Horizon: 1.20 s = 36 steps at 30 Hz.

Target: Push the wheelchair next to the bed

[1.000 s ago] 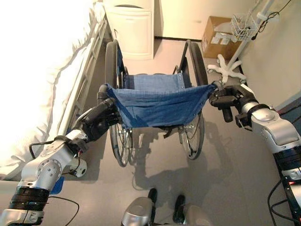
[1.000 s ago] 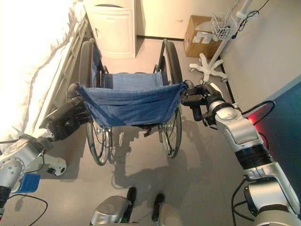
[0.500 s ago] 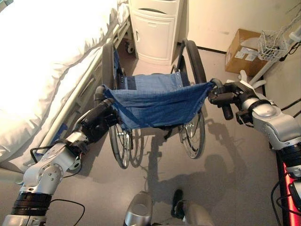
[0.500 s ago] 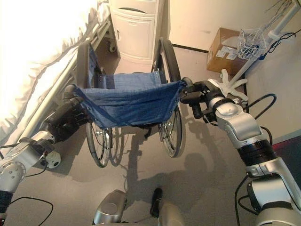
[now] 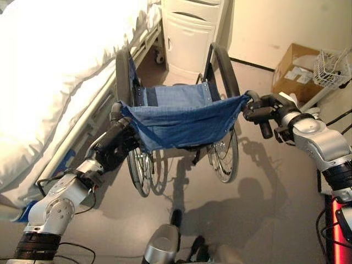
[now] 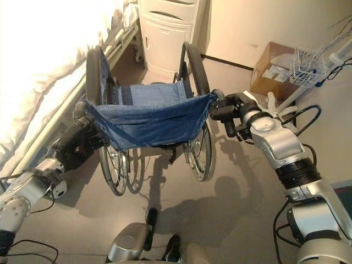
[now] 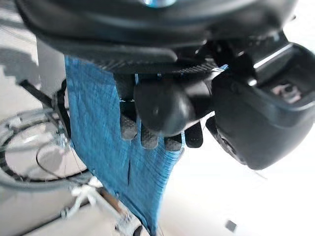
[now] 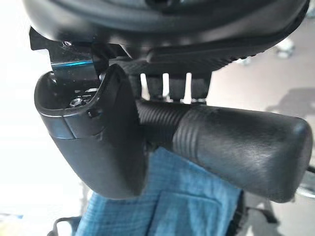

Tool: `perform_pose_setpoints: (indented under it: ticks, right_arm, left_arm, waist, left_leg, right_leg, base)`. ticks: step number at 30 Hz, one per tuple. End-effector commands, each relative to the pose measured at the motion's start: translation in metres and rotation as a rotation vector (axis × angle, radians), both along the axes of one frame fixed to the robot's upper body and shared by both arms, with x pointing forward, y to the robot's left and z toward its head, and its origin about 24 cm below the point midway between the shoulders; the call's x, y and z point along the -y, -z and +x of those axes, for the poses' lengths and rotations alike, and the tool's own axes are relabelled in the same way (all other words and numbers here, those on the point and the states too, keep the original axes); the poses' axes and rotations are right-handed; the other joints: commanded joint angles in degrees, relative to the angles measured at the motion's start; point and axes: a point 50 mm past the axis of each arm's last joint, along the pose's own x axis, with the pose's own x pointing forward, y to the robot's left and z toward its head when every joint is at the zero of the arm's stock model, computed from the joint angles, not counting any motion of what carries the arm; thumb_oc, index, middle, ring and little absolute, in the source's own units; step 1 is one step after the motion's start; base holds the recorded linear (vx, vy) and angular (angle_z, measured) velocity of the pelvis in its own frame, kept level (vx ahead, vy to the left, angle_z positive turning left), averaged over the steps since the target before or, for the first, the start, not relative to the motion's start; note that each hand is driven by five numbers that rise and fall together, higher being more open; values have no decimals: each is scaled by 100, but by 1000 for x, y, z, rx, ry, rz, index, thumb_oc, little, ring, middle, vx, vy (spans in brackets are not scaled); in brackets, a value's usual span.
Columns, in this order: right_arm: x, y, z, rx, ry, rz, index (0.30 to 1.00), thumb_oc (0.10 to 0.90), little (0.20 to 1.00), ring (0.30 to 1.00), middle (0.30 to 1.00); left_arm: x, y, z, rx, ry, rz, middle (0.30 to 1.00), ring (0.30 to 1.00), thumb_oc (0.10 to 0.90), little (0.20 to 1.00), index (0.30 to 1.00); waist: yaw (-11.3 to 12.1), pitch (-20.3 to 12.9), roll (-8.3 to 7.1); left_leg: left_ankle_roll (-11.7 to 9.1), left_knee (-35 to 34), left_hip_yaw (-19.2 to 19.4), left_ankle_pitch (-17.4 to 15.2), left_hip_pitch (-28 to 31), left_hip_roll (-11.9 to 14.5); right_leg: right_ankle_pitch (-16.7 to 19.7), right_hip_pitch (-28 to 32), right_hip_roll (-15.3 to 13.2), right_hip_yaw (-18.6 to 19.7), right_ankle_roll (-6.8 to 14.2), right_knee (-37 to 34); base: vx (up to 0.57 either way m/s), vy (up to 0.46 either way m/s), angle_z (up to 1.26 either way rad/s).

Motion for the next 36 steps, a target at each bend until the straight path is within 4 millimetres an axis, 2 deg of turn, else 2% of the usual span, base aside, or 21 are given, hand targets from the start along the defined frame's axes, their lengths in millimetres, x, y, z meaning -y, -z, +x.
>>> perform_pose_setpoints:
  ticks: [1,4,6,7,9,10,11,12,13,15,17,20,23,26,36]
  right_arm:
    - [-31,-31,-8,198,-250,-44,300,400,300,300,300]
    - [-32,-29,-7,208,-241,-30,300,400,300,300,300]
    - [-30,-26,-8,217,-233,-21,300,400,300,300,300]
    - [-26,-25,-10,226,-231,-5,300,400,300,300,300]
    - [-26,-25,-11,227,-236,1,300,400,300,300,300]
    - [-26,-25,-13,234,-248,1,300,400,300,300,300]
    - [-25,-27,-15,240,-251,-6,300,400,300,300,300]
    - [-25,-28,-15,243,-250,-8,300,400,300,300,300]
    - [-25,-30,-17,259,-245,-19,300,400,300,300,300]
    - [-26,-33,-17,275,-247,-27,300,400,300,300,300]
    - [-30,-34,-17,277,-256,-26,300,400,300,300,300]
    - [-27,-40,-17,253,-239,-35,300,400,300,300,300]
    - [-27,-41,-14,243,-221,-32,300,400,300,300,300]
    - [-34,-36,-14,237,-225,-36,300,400,300,300,300]
    - [-34,-29,-14,212,-213,-33,300,400,300,300,300]
  left_arm:
    - [-26,-92,6,454,-79,11,300,300,400,300,300]
    - [-35,-98,6,465,-78,15,300,300,400,300,300]
    - [-38,-102,7,470,-69,21,300,300,400,300,300]
    - [-39,-106,8,467,-64,26,300,300,400,300,300]
    - [-39,-105,9,462,-65,29,300,300,400,300,300]
    - [-39,-107,10,461,-70,37,300,300,400,300,300]
    - [-39,-111,10,469,-68,40,300,300,400,300,300]
    - [-39,-113,11,473,-66,40,300,300,400,300,300]
    - [-39,-119,12,500,-63,35,300,300,400,300,300]
    - [-36,-123,14,527,-70,25,300,300,400,300,300]
    - [-32,-124,16,534,-79,16,300,300,400,300,300]
    - [-21,-115,15,512,-64,12,300,300,400,300,300]
    - [-22,-107,15,498,-61,5,300,300,400,300,300]
    - [-20,-102,14,495,-64,4,300,300,400,300,300]
    - [-27,-92,14,451,-100,7,300,300,400,300,300]
  waist:
    - [-224,-1476,136]
    - [-178,-1581,134]
    - [-180,-1612,117]
    - [-236,-1588,143]
    - [-282,-1580,167]
    - [-358,-1530,243]
    - [-377,-1500,281]
    - [-383,-1484,284]
    - [-421,-1415,345]
    - [-469,-1340,412]
    - [-486,-1311,425]
    - [-444,-1434,336]
    - [-416,-1547,255]
    - [-425,-1605,239]
    - [-456,-1722,261]
  left_leg:
    - [-616,-407,-149,420,-712,-65]
    - [-453,-466,-207,312,-607,-206]
    - [-304,-548,-258,257,-500,-336]
    - [-186,-619,-349,207,-333,-398]
    - [-158,-613,-414,176,-257,-394]
    - [-210,-566,-497,140,-150,-324]
    - [-263,-543,-561,139,-129,-290]
    - [-283,-531,-596,127,-107,-286]
    - [-359,-502,-710,61,1,-222]
    - [-435,-512,-786,-53,176,-108]
    - [-457,-571,-773,-89,251,-35]
    - [-532,-669,-805,-56,283,37]
    - [-597,-691,-772,-39,240,91]
    - [-631,-731,-741,-40,248,144]
    - [-677,-834,-649,-69,364,256]
  right_leg:
    - [-3,305,292,-160,315,161]
    - [98,268,233,-173,472,681]
    - [480,84,192,-94,702,1398]
    - [1038,-311,196,70,1010,2431]
    - [1247,-615,218,224,1126,2849]
    - [1032,-863,-10,152,1036,2648]
    - [827,-851,-139,50,943,2378]
    - [799,-859,-209,34,910,2163]
    - [712,-893,-416,-18,800,1404]
    - [793,-964,-661,-72,743,773]
    - [853,-998,-710,-74,774,676]
    - [750,-694,-587,-115,708,102]
    - [786,-522,-539,-186,653,-177]
    - [803,-429,-529,-219,624,-317]
    - [757,-317,-553,-294,615,-395]
  base:
    - [281,93,10]
    - [220,104,-15]
    - [186,121,-3]
    - [147,101,3]
    - [108,50,12]
    - [111,-5,32]
    - [91,-27,38]
    - [32,-94,27]
    - [2,-93,16]
    - [-18,-106,4]
    - [26,-109,6]
    - [114,-133,25]
    - [61,-63,33]
    - [51,-29,6]
    - [19,-2,-1]
